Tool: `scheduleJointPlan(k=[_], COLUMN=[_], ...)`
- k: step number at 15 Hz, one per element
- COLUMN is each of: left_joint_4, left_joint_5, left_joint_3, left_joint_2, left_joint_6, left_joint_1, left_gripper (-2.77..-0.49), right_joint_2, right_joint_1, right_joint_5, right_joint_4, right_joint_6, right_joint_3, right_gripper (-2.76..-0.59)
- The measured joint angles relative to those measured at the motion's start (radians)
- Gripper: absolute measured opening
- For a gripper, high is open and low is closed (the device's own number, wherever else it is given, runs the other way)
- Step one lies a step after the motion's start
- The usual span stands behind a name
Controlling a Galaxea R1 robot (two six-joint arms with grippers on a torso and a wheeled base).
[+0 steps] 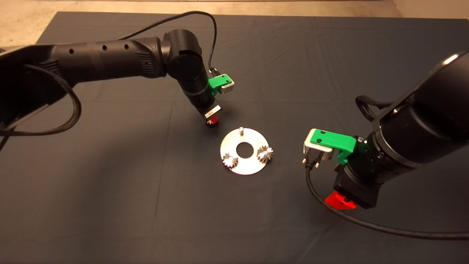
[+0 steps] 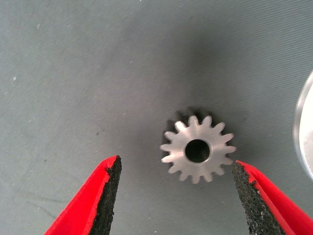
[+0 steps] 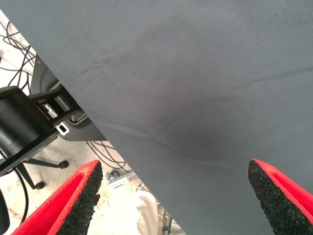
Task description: Install three planetary gears onto the carrier pins
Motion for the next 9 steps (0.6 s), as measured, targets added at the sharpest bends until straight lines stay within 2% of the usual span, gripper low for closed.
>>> scheduleJointPlan(k=[9], left_joint_4=[0.000], left_joint_5=[-0.002], left_joint_3=[-0.009], left_joint_2=[-0.005], left_joint_6=[-0.001], left_joint_1=[0.000], left_gripper=[-1.66], right_joint_2=[0.000], right_joint_1=[0.000], right_joint_5=[-0.001], right_joint_4=[0.000], right_joint_6=[0.000], right_joint_3=[0.000], right_gripper=[-1.15])
